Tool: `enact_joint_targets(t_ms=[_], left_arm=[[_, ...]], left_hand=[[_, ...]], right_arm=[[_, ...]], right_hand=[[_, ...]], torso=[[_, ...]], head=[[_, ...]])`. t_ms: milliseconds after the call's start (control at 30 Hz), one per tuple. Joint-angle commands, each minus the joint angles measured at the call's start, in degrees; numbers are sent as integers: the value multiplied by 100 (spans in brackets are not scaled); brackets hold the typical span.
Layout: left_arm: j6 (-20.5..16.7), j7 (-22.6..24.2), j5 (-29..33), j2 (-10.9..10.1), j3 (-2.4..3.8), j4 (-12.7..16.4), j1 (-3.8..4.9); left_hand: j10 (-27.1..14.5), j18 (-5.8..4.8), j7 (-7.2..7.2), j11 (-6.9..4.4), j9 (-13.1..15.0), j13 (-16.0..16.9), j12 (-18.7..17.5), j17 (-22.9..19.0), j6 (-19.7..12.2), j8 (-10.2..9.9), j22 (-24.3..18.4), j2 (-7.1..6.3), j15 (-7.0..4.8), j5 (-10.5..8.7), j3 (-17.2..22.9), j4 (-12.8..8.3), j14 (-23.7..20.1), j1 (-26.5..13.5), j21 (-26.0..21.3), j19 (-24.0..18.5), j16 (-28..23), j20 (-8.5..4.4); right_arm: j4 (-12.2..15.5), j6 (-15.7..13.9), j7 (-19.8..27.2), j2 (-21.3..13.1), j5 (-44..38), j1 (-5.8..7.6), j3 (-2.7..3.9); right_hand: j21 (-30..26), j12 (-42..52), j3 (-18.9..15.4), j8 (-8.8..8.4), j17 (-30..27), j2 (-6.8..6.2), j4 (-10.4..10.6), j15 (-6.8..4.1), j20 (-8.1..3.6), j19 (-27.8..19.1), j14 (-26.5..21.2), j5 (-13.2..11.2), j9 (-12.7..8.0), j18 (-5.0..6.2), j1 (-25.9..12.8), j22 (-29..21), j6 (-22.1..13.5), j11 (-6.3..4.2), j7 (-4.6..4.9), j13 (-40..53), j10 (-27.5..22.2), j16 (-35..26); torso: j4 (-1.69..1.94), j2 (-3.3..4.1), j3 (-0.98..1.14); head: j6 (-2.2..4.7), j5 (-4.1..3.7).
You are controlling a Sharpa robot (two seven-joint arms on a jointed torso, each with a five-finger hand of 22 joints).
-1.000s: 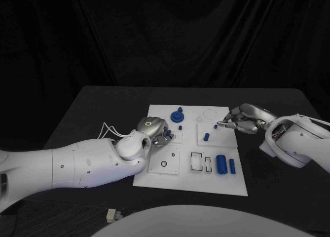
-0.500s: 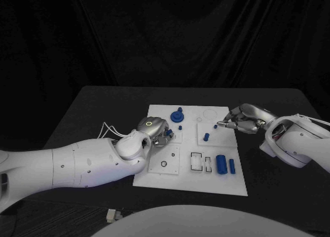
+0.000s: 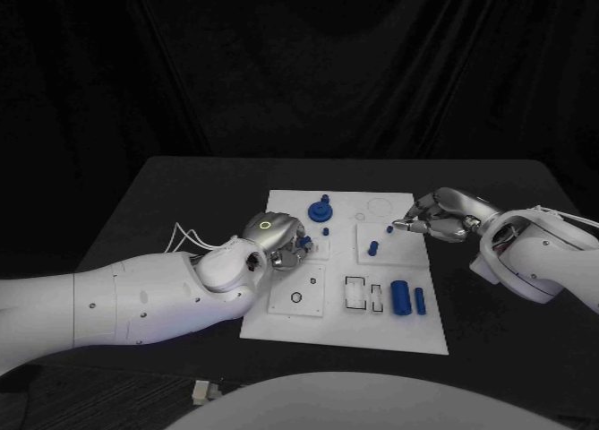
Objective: Assemble the parts on the task board
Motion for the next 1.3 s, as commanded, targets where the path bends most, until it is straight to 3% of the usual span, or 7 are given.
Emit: enact_joint_targets(t_ms=[33, 200, 333, 533, 700, 833, 1300], left_arm=[[531, 770, 421, -43, 21, 62, 254], [1894, 1045, 993, -53, 21, 20, 712], [3514, 1201, 1601, 77, 22, -167, 1278], [4914, 1371, 2167, 406, 24, -655, 1673], [5634, 1265, 2799, 769, 24, -1213, 1791], [5985, 853, 3629, 1006, 24, -1579, 1822], [6133, -206, 4881, 1553, 23, -2304, 1771]], left_hand=[[212, -44, -50, 0, 71, 901, 67, 1394, 106, 83, 1284, -33, 6, -136, 406, -203, 571, 11, 111, 294, 131, 5], [203, -39, -35, 13, 143, 905, 64, 1408, 79, 119, 1276, -54, 19, -316, 633, -199, 573, 60, 88, 270, 147, 12], [128, -20, 0, 36, 189, 827, -49, 1366, 61, 140, 1249, 59, 49, -772, 749, -182, 546, -40, -2, 208, 89, 40], [130, -21, 21, 56, 242, 879, 5, 1423, -23, 148, 1250, 48, 75, -910, 680, -194, 566, -94, 2, 181, 162, 74], [107, -21, 3, 51, 291, 895, 10, 1447, 48, 220, 1252, 156, 88, -1085, 721, -211, 575, -229, 21, 164, 194, 91], [130, -25, -23, 47, 338, 936, 61, 1461, 91, 280, 1260, -1, 80, -891, 860, -371, 583, -156, 60, 174, 213, 81], [176, -25, -45, 18, 289, 970, 109, 1464, 180, 239, 1259, -152, 43, -729, 1022, -614, 587, -222, 83, 185, 218, 48]], right_arm=[[14, -5, -63, -14, -14, -14, 3], [22, 1, -72, -20, -14, -14, 3], [22, 26, -96, -13, -14, -13, 3], [17, 44, -105, 12, -14, -13, 3], [22, 57, -107, 23, -14, -13, 3], [27, 63, -110, 21, -14, -14, 3], [-16, 101, -122, 114, -14, -14, 3]], right_hand=[[-28, -17, -31, 25, 549, 42, 8, -41, -25, -20, 377, 36, 6, 112, 11, 621, -3, -37, -33, 1382, 523, -18], [-40, -21, -32, 24, 542, 45, 8, -41, -25, -25, 375, 36, 6, 114, 12, 618, -4, -37, -33, 1376, 518, -22], [-50, -24, -32, 24, 534, 46, 8, -40, -25, -28, 373, 37, 7, 116, 15, 615, -4, -36, -33, 1371, 515, -26], [-66, -26, -31, 24, 524, 47, 6, -40, -25, -34, 371, 37, 7, 119, 17, 610, -4, -36, -32, 1368, 512, -32], [-67, -27, -31, 24, 520, 47, 4, -40, -24, -34, 369, 37, 7, 119, 23, 610, -5, -36, -32, 1367, 511, -34], [-67, -27, -31, 24, 520, 47, 4, -40, -24, -34, 369, 37, 7, 119, 23, 610, -5, -36, -32, 1367, 511, -34], [-84, -28, -28, 24, 517, 51, -2, -39, -24, -41, 367, 40, 9, 122, 42, 605, -5, -36, -32, 1366, 510, -37]], torso=[[1, 1, 2], [2, 1, 1], [-5, -6, 2], [-12, -1, 1], [-5, -2, 4], [-5, -7, 9], [7, 16, 2]], head=[[0, -23], [0, -53], [0, -32], [0, -45], [0, -62], [0, -56], [0, 21]])
